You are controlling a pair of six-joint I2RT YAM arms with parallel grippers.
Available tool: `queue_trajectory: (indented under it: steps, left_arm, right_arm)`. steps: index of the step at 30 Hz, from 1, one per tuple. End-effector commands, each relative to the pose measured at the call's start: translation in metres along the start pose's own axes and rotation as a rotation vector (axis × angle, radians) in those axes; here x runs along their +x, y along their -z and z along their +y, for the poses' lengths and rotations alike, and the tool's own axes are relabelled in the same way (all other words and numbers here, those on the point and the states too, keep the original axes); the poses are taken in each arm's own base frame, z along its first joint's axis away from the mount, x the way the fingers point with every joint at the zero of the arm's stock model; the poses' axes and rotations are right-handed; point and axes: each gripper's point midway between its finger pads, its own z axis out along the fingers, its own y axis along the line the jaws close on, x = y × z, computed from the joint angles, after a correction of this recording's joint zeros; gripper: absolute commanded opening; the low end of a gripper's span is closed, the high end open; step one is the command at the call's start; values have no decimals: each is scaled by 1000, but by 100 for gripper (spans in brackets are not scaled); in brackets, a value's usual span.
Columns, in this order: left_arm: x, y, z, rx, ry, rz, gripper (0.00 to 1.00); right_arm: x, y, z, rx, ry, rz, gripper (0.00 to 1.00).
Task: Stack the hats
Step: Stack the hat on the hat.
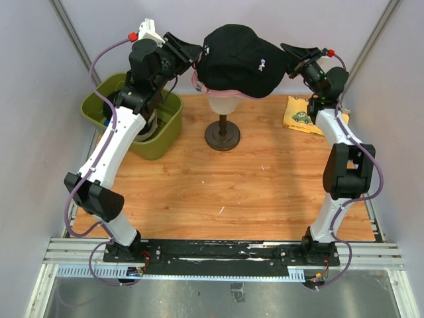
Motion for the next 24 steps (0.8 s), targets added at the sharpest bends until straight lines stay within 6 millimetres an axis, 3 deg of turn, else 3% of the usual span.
queue_trajectory:
  steps: [1, 17, 24]
  left_arm:
    - [-7, 0, -8, 30, -59, 6, 40]
    - [-1, -1, 3, 17, -121, 45, 40]
    - [4, -12, 8, 2, -146, 75, 15]
  right_arm:
    - [3, 0, 24, -23, -66, 27, 27]
    - [-2, -7, 22, -4, -58, 18, 24]
    - [-4, -9, 20, 1, -57, 18, 21]
